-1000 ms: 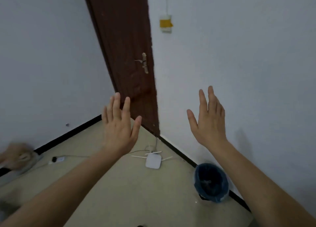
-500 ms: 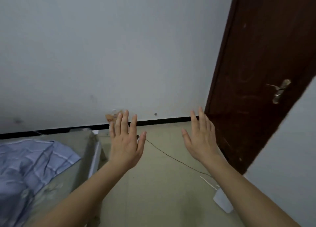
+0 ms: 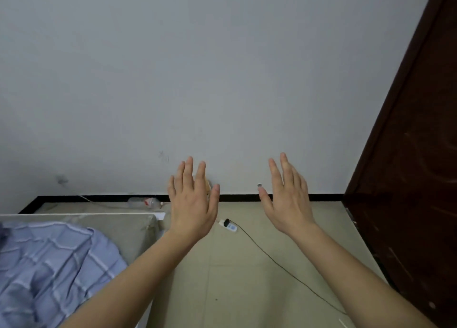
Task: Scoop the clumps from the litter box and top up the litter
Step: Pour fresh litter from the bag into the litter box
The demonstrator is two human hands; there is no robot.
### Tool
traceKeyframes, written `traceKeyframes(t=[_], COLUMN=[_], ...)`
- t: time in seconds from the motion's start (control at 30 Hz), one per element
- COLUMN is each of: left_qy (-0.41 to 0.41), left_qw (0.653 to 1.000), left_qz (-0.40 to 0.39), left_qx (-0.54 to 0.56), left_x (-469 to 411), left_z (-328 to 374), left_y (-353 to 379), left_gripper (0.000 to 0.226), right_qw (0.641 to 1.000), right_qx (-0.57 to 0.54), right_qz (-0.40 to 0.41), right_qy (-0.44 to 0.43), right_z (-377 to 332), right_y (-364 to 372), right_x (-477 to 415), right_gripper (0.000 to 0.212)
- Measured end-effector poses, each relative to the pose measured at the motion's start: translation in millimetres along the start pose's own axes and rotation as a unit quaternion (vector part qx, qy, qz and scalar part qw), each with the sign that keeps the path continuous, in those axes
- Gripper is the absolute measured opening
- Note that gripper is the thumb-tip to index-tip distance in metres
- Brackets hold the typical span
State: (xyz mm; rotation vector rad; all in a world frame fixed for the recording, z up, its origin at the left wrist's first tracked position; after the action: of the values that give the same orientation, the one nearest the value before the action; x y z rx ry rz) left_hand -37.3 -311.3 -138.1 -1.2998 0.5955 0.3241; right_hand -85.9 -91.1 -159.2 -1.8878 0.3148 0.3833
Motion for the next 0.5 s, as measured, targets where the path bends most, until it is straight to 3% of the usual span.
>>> traceKeyframes(t=[0.23,0.5], left_qy=[-0.031,-0.073], left_qw=[0.998,0.992], left_qz=[-0.035,-0.044], left_qx=[-0.050,-0.091], left_x=[-125,-205], left_z=[-50,-174], left_y=[84,145], left_gripper=[0.064,0.065], right_qw=[0.999,0.993], right_qx=[-0.020,-0.020], right_qz=[-0.045,-0.095], right_qy=[-0.020,-0.069], right_z=[5,-65], right_y=[73,185], right_x=[-171,-306], right_gripper=[0.071,0.072])
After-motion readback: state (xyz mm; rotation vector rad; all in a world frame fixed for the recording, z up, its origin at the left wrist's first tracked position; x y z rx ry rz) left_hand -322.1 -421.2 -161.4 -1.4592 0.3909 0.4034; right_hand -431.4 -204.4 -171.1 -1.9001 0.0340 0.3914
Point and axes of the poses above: each hand's wrist, its own x-axis away from the middle knuckle, its own y-axis out of the palm, z = x × y, the point moved 4 cm from there along -x, towards the middle knuckle, and after that the axes turned 12 degrees about y, right-handed, at the moved point
